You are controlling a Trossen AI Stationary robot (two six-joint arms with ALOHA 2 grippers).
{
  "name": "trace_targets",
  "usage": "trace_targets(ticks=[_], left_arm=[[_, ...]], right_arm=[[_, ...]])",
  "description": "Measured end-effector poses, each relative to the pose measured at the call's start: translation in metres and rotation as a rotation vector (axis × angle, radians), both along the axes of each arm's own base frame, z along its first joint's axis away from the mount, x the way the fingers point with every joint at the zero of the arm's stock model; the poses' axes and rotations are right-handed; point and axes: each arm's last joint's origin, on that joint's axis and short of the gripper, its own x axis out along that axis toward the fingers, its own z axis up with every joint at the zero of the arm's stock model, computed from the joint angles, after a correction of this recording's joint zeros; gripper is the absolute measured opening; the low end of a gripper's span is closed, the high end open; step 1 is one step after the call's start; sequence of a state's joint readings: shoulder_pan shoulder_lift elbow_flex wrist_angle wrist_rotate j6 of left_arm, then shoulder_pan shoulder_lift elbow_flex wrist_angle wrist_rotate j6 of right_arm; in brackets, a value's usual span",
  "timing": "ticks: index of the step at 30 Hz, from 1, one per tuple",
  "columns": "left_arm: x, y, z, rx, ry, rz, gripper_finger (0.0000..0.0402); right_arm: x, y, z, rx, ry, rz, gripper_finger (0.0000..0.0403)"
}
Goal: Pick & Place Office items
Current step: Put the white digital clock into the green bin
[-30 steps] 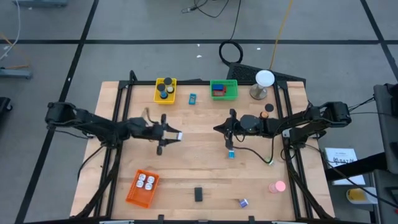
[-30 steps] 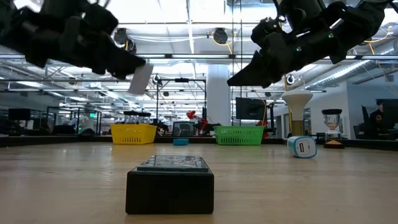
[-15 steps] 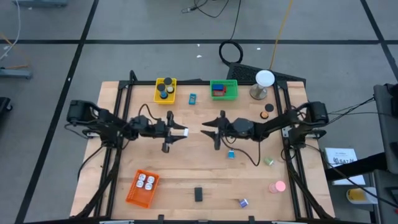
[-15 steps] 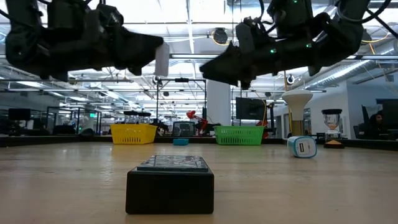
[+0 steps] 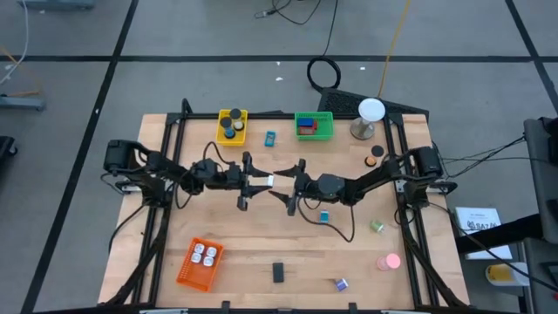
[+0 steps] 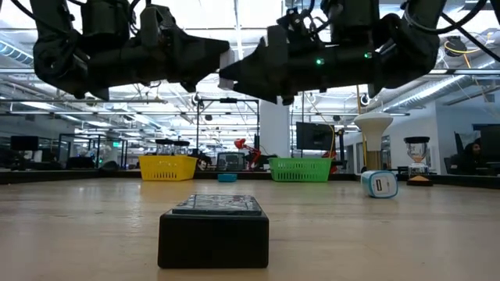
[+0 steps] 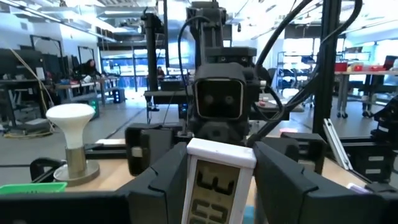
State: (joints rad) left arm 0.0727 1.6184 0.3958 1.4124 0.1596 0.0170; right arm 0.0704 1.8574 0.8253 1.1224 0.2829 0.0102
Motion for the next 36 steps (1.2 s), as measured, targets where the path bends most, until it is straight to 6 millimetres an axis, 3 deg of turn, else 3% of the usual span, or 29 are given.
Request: trace_targets(ticks=[7,27,36], left_arm=[[0.000,0.000,-0.001,0.002,0.007,0.003,0.0157],[-0.001,0.008,-0.001,-0.012,0.007,0.029,0.0159],[-0.001,0.010,-0.001,-0.062,0.006,0.101,0.0229]], right_arm=[[0.002,0.000,0.001,-0.053,-0.004,-0.054,0.0302],[0.004,-0.004,0.006,-0.195,-0.015,-0.042,0.0146],[0.004,-0.005,0.005,-0.194,-0.004,-0.048,0.0154]])
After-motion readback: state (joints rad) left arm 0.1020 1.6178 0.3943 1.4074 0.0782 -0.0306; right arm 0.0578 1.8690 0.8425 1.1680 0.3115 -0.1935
